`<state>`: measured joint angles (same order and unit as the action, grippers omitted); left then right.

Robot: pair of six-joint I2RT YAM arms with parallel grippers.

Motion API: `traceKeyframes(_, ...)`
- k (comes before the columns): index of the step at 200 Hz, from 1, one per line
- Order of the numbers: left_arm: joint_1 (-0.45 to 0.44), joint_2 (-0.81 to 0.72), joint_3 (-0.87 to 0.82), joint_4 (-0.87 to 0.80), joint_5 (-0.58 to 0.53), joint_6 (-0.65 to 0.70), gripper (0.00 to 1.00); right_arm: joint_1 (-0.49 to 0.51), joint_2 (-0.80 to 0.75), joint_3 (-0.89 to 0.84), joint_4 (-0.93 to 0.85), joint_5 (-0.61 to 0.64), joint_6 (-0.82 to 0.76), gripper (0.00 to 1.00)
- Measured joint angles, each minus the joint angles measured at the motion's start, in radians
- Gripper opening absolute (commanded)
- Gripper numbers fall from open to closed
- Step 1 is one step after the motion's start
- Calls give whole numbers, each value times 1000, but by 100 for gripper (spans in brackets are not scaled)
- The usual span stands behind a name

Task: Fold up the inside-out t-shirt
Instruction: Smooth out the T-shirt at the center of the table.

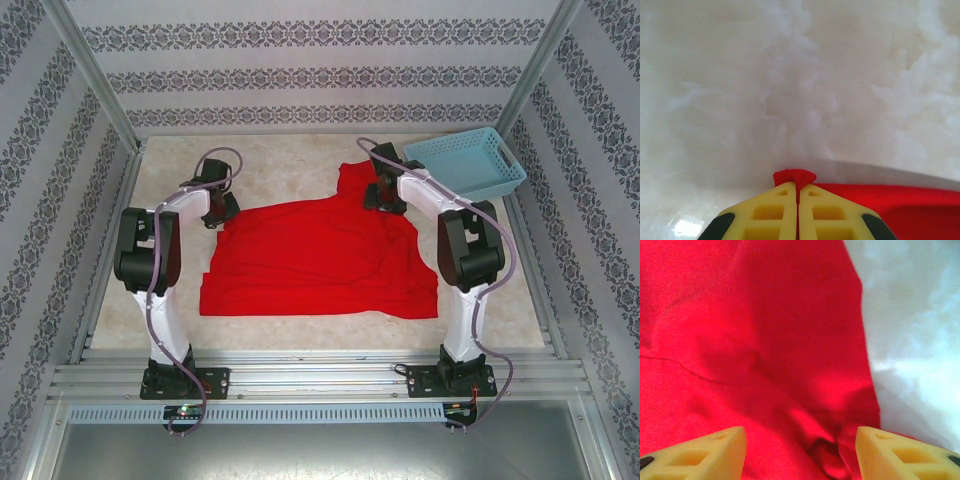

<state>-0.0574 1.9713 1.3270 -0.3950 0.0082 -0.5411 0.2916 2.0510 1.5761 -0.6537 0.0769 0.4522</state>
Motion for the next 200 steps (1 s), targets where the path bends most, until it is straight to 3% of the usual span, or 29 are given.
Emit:
traceKeyframes(93, 135, -205, -225, 287, 190, -68, 7, -37, 13, -113, 11, 11, 55, 55)
traceKeyframes(132, 182, -190, -296, 408, 314, -136, 25, -61, -18, -158, 16, 13, 68, 54)
traceKeyframes(150, 189, -166, -287, 441, 355, -149, 27, -61, -23, -161, 14, 13, 68, 54)
traceKeyframes(200, 188, -90, -155, 329, 315, -107, 40, -61, -24, -161, 15, 13, 68, 54)
